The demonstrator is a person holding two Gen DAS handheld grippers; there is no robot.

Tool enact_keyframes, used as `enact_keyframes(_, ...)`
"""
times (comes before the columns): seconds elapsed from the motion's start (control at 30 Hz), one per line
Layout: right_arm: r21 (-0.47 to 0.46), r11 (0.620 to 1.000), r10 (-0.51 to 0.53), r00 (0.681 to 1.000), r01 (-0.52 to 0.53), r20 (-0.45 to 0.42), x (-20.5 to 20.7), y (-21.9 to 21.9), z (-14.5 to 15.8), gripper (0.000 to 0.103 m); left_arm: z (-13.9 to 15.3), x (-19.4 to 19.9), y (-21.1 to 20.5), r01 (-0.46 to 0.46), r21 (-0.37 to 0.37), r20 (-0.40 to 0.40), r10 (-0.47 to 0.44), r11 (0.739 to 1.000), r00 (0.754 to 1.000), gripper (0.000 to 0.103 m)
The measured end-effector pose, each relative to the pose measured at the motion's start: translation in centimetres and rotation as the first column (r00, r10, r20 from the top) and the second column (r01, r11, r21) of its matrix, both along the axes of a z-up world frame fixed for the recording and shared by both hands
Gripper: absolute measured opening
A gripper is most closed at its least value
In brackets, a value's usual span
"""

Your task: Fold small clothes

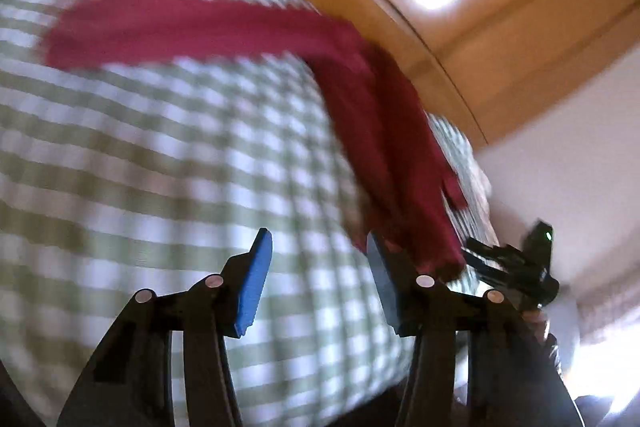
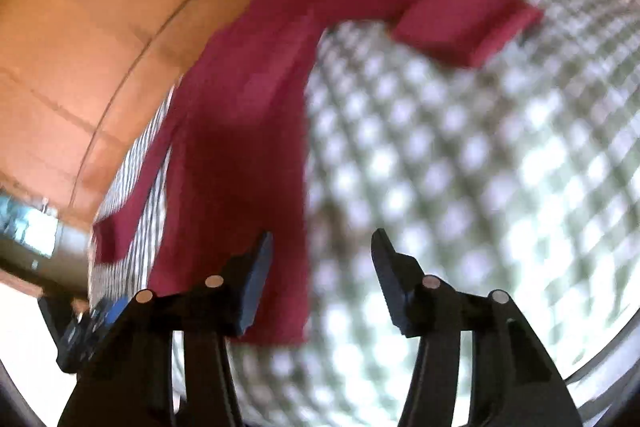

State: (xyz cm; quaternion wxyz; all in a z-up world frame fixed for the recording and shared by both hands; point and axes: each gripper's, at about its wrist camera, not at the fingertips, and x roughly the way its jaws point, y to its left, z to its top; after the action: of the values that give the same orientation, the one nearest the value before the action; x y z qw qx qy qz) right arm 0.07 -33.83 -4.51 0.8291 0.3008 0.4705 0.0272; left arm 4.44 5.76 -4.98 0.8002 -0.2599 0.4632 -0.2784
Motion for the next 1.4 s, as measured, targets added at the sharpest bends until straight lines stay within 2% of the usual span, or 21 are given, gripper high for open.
enact_keyframes(0.07, 0.050, 0.998, 0.042, 0.999, -0.041, -0.019, -0.2, 1.8, -1.5, 0.051, -0.9, 0.6, -3.6, 0.081, -0.017, -0.032, -0.082, 0.997, 0.996, 0.049)
enact_keyframes(0.13, 0.049, 0.998, 0.039, 0.999, -0.038, -0.022, -0.1, 3.1, -2.2, 0.048, -1.6, 1.0, -6.5, 0.142, -0.019, -0.054, -0.143, 0.990, 0.988, 0.049)
enact_keyframes(0.17, 0.043, 0.998, 0.036, 0.999, -0.035, -0.016, 0.0, 3.5, -2.3, 0.036, -1.9, 1.2, -7.8, 0.156, -0.006, -0.068, -0.156, 0.988, 0.985, 0.048)
enact_keyframes(0.2, 0.042, 0.998, 0.040, 0.999, -0.039, -0.022, 0.2, 3.8, -2.3, 0.016, -2.1, 1.5, -8.8, 0.173, -0.003, -0.073, -0.173, 0.985, 0.982, 0.041)
enact_keyframes(0.23, 0.044, 0.998, 0.048, 0.998, -0.046, -0.035, 0.3, 3.9, -2.2, 0.009, -2.3, 1.9, -9.8, 0.184, 0.024, -0.069, -0.182, 0.983, 0.981, 0.037)
enact_keyframes(0.3, 0.014, 0.998, 0.061, 0.998, -0.060, -0.035, 0.7, 3.5, -1.5, 0.009, -2.2, 2.3, -10.2, 0.177, 0.052, -0.067, -0.174, 0.983, 0.983, 0.013)
enact_keyframes(0.33, -0.022, 0.997, 0.070, 0.997, -0.071, -0.012, 0.5, 3.6, -0.3, 0.008, -2.0, 2.5, -9.7, 0.160, 0.029, -0.065, -0.158, 0.987, 0.985, 0.013)
enact_keyframes(0.37, -0.037, 0.997, 0.074, 0.997, -0.073, 0.013, 0.4, 3.2, 0.6, 0.008, -1.6, 2.6, -9.2, 0.143, 0.015, -0.051, -0.142, 0.990, 0.989, 0.003)
enact_keyframes(0.53, -0.119, 0.990, 0.092, 0.980, -0.072, 0.175, -1.9, 1.8, 7.0, 0.008, 2.7, 1.2, -2.2, 0.051, -0.042, 0.059, -0.049, 0.998, 0.997, 0.002)
enact_keyframes(0.63, -0.201, 0.973, 0.155, 0.967, -0.113, 0.203, -3.5, 2.3, 9.1, 0.008, 5.7, -1.3, 3.4, -0.026, -0.042, 0.127, 0.031, 0.999, 0.991, 0.002)
enact_keyframes(0.77, -0.313, 0.926, 0.236, 0.971, -0.209, 0.050, -5.4, 3.7, 6.2, 0.007, 7.5, -6.2, 8.9, -0.138, -0.034, 0.155, 0.141, 0.990, 0.978, 0.002)
enact_keyframes(0.87, -0.322, 0.908, 0.251, 0.964, -0.266, -0.088, -7.5, 3.7, 2.1, 0.007, 6.5, -10.0, 11.1, -0.182, -0.014, 0.118, 0.183, 0.983, 0.976, 0.002)
enact_keyframes(0.93, -0.355, 0.887, 0.250, 0.954, -0.294, -0.163, -9.0, 4.0, -0.4, 0.007, 4.0, -12.1, 10.9, -0.176, -0.029, 0.021, 0.177, 0.984, 0.984, 0.002)
enact_keyframes(1.07, -0.370, 0.882, 0.215, 0.948, -0.292, -0.236, -9.7, 3.7, -2.5, 0.008, -1.1, -12.4, 9.0, -0.154, 0.063, -0.157, 0.162, 0.986, 0.974, 0.002)
enact_keyframes(1.13, -0.375, 0.879, 0.216, 0.947, -0.294, -0.238, -9.4, 3.6, -2.2, 0.012, -2.1, -11.7, 10.1, -0.190, 0.087, -0.200, 0.204, 0.978, 0.958, 0.008)
enact_keyframes(1.2, -0.419, 0.863, 0.200, 0.953, -0.281, -0.227, -8.9, 3.2, -1.2, 0.023, -1.2, -10.9, 11.9, -0.275, 0.119, -0.158, 0.292, 0.954, 0.943, 0.049)
enact_keyframes(1.23, -0.425, 0.866, 0.189, 0.959, -0.264, -0.212, -8.5, 2.8, -0.6, 0.030, -0.7, -10.8, 12.8, -0.315, 0.136, -0.133, 0.333, 0.939, 0.933, 0.057)
enact_keyframes(1.27, -0.431, 0.872, 0.167, 0.968, -0.233, -0.186, -8.0, 2.2, 0.2, 0.048, -0.1, -10.4, 14.0, -0.369, 0.146, -0.106, 0.385, 0.918, 0.917, 0.062)
enact_keyframes(1.3, -0.443, 0.873, 0.147, 0.977, -0.202, -0.156, -7.6, 2.0, 1.1, 0.054, 0.3, -9.8, 15.5, -0.406, 0.142, -0.092, 0.420, 0.903, 0.903, 0.062)
enact_keyframes(1.33, -0.457, 0.873, 0.135, 0.985, -0.171, -0.110, -7.1, 2.2, 2.0, 0.054, 0.9, -8.9, 16.7, -0.435, 0.137, -0.077, 0.448, 0.890, 0.891, 0.062)
enact_keyframes(1.4, -0.434, 0.887, 0.150, 0.987, -0.160, -0.056, -5.9, 3.2, 3.1, 0.060, 1.6, -7.4, 18.4, -0.513, 0.197, -0.035, 0.529, 0.836, 0.848, 0.072)
